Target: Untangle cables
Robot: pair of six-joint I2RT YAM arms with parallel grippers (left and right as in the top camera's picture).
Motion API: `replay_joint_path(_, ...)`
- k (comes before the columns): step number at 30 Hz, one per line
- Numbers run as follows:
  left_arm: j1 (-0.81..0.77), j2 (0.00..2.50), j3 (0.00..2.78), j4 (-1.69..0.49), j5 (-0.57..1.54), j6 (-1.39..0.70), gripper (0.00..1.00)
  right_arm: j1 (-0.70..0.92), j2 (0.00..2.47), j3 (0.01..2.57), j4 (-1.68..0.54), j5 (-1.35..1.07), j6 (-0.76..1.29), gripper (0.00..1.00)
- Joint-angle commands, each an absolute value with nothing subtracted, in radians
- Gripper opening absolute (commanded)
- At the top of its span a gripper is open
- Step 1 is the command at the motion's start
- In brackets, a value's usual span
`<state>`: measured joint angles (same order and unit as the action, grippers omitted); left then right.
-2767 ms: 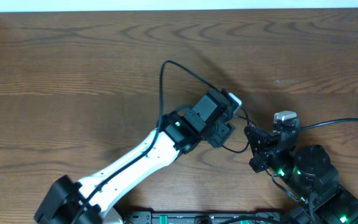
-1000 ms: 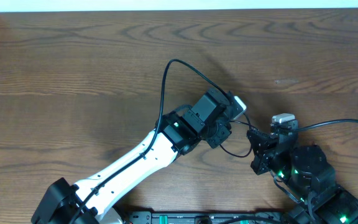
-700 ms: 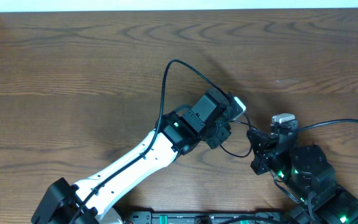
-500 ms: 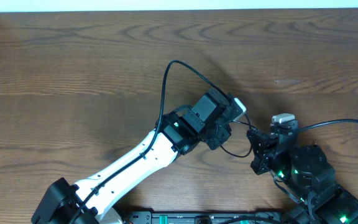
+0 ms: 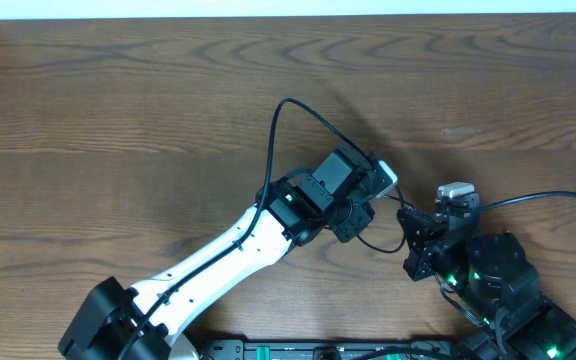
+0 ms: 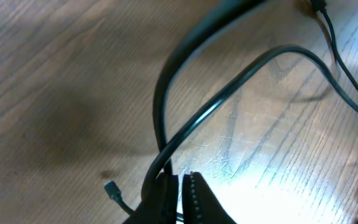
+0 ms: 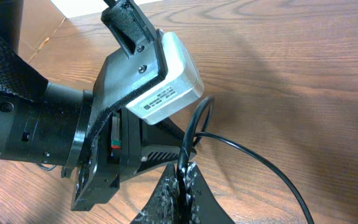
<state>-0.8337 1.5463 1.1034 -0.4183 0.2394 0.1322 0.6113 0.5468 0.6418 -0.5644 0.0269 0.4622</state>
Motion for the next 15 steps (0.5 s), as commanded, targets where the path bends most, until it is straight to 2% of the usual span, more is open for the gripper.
replay_joint_path(1,-0.833,1.560,1.101,-0.421,0.255,0.138,0.07,0.615,0.541,0.643,-0.565,0.043,0.447,0.01)
replay_joint_path(6,-0.833,1.560,1.101,-0.421,0.255,0.138,0.07,0.615,0.541,0.643,-0.565,0.053,0.447,0.01)
replay_joint_path(15,-0.833,1.560,1.101,-0.452,0.253,0.138,0.07,0.615,0.541,0.651,-0.569,0.207,0.467,0.01)
